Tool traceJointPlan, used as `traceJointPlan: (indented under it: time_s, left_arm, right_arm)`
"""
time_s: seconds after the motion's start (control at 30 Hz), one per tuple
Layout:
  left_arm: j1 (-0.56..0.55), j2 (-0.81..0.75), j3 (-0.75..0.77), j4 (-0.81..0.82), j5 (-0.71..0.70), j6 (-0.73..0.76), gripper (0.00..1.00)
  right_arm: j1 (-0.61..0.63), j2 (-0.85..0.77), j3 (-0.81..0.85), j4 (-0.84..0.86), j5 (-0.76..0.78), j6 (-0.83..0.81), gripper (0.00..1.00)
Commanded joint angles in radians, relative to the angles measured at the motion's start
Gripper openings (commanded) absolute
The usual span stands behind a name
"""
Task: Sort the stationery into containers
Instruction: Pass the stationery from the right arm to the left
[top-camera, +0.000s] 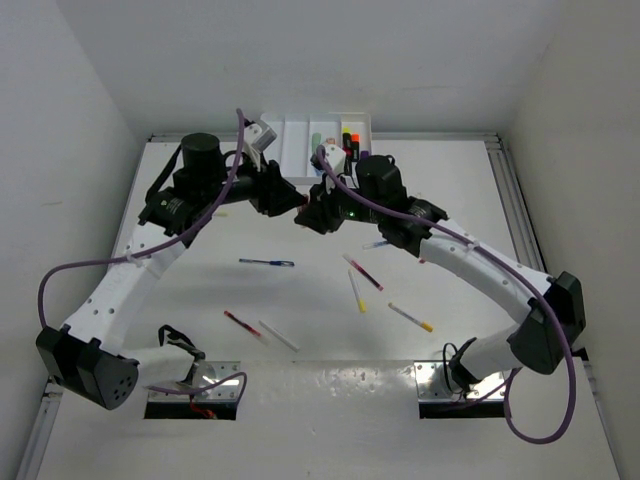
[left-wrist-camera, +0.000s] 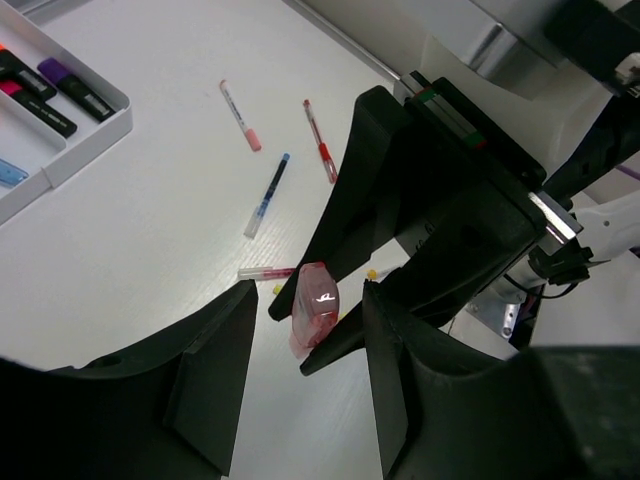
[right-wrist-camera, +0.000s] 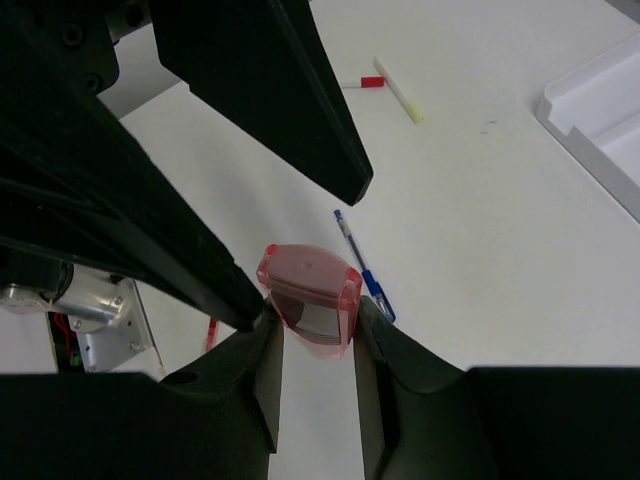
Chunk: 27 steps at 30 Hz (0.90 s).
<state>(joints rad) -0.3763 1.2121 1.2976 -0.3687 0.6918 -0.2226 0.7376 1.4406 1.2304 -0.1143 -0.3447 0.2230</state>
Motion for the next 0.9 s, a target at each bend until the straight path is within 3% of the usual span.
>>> traceJointPlan:
  time_s: [0.0, 0.53, 0.63, 0.67, 0.77, 0.8, 0.87]
  left_arm:
    - [-0.019, 0.000, 0.000, 0.040, 0.012, -0.009, 0.52]
    - [-0.026, 0.000, -0.040, -0.009, -0.086, 0.017, 0.39]
    - [-0.023, -0.003, -0.038, -0.019, -0.089, 0.016, 0.25]
    - [-0.012, -0.003, -0.037, -0.019, -0.083, 0.009, 0.14]
    - [0.034, -0.009, -0.031, 0.020, 0.029, -0.056, 0.00]
    - [0.052, -0.013, -0.031, 0.066, 0.061, -0.081, 0.00]
    - [0.114, -0.022, -0.040, 0.128, 0.142, -0.167, 0.00]
  right_arm:
    - [0.009, 0.012, 0.060, 0.036, -0.007, 0.018, 0.00]
    - [0.022, 0.015, 0.078, 0.033, -0.005, 0.007, 0.00]
    - [0.020, 0.012, 0.080, 0.036, 0.000, 0.004, 0.00]
    - [0.020, 0.012, 0.083, 0.039, 0.001, 0.004, 0.00]
    - [0.020, 0.004, 0.090, 0.036, 0.004, 0.001, 0.38]
    - [0.007, -0.006, 0.096, 0.036, -0.011, 0.006, 0.51]
    - [-0.021, -0.022, 0.118, 0.033, -0.043, 0.045, 0.59]
